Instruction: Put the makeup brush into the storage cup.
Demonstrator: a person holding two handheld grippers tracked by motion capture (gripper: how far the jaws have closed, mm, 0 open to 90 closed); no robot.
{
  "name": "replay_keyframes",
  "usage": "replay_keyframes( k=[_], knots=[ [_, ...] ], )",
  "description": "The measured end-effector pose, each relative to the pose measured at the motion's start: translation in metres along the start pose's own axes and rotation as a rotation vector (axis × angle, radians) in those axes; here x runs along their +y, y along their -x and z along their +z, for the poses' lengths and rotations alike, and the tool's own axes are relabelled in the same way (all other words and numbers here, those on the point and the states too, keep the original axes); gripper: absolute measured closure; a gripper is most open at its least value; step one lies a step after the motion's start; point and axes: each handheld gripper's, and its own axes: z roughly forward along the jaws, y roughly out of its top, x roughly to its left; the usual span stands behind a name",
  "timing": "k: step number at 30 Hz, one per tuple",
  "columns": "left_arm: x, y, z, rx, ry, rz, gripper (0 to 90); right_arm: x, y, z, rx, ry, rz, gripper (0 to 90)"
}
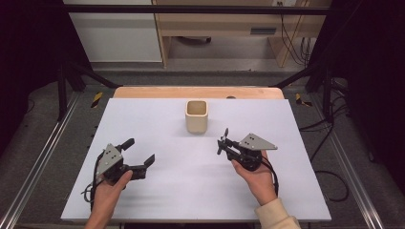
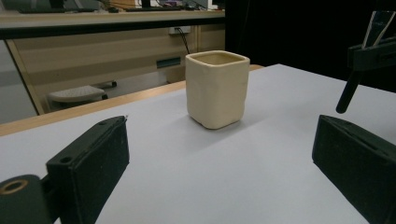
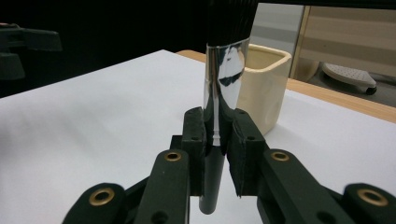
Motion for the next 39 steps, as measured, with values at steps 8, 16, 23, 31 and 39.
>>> replay_keyframes(
  k=[8,16,23,31,39],
  knots=[
    [-0.003,-0.011,-0.008,0.025,0.035,-0.004,3.4,-0.001,0.001,-0.001,-0.016,-0.003,-0.006,78.2],
    [-0.008,-0.013,-0.006,0.027,0.022,-0.001,3.4,0.005,0.002,0.001,-0.026,-0.02,-0.011,78.2],
    [-0.008,-0.016,-0.007,0.029,0.034,-0.011,3.4,0.016,0.012,0.007,-0.029,-0.071,-0.009,78.2],
    [-0.01,-0.018,-0.008,0.036,0.039,-0.026,3.1,0.038,0.027,0.008,-0.026,-0.076,-0.004,78.2],
    [-0.01,-0.022,-0.01,0.04,0.045,-0.034,3.0,0.045,0.032,0.009,-0.026,-0.072,-0.003,78.2]
  ],
)
